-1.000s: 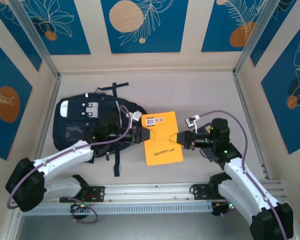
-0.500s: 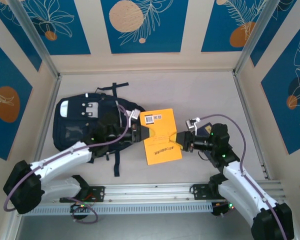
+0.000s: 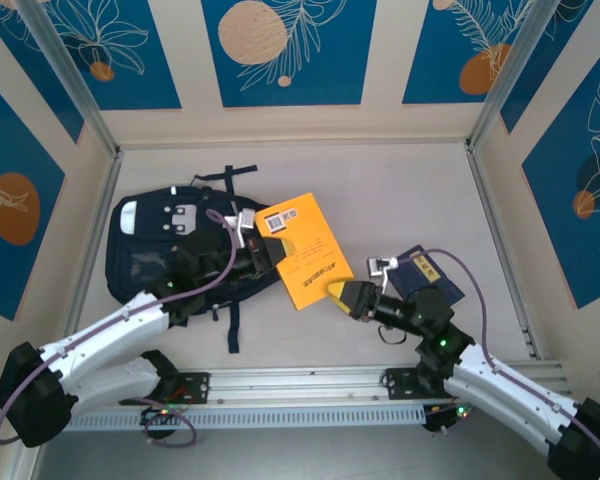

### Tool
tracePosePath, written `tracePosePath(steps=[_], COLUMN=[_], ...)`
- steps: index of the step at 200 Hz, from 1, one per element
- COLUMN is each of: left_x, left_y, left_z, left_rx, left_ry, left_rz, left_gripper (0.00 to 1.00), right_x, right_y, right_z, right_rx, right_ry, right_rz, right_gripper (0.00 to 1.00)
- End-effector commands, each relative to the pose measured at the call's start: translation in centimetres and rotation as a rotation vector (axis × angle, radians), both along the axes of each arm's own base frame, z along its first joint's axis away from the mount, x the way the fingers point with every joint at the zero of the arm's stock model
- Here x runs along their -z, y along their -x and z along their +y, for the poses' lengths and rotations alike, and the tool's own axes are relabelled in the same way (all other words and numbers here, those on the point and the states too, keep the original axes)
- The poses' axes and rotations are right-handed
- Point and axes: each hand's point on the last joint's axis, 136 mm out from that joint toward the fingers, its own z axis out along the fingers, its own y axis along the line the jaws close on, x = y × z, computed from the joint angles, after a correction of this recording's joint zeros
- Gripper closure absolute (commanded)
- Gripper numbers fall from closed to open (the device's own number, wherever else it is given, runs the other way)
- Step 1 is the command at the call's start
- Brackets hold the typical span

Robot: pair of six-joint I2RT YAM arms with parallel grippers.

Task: Pack the student bag
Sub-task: Pass the book.

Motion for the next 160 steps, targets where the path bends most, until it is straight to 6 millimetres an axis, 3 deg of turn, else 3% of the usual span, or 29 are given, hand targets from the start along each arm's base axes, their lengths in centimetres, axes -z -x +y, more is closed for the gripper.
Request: tracePosePath(steps=[1, 52, 82, 120, 160], left_x=[-1.4, 0.7, 0.9, 1.4, 1.7], left_y=[-1.2, -1.3, -1.2, -1.2, -1.4], left_z=[0.8, 0.8, 0.8, 1.3, 2.6], left_rx=[-0.079, -0.104, -0.110, -0.133, -0.195], left_ry=[0.067, 0.045, 0.044, 0.030, 0.006], left_rz=[-0.030, 0.010, 0.015, 0.026, 0.036], left_gripper=[1.00, 1.00, 1.00, 1.00, 0.98], right_x=[-3.0, -4.9, -5.7, -5.8, -7.0], right_y=[-2.1, -3.2, -4.1, -6.1, -5.7], right_z=[-1.1, 0.8, 1.9, 0.6, -0.4], right_rx=[0.220, 0.296, 0.338, 0.444, 0.435], right_ry=[-0.078, -0.130, -0.129, -0.217, -0.237], right_rz=[-0.090, -0.126, -0.128, -0.007, 0.017], right_gripper=[0.35, 0.37, 0.41, 0.52, 0.54])
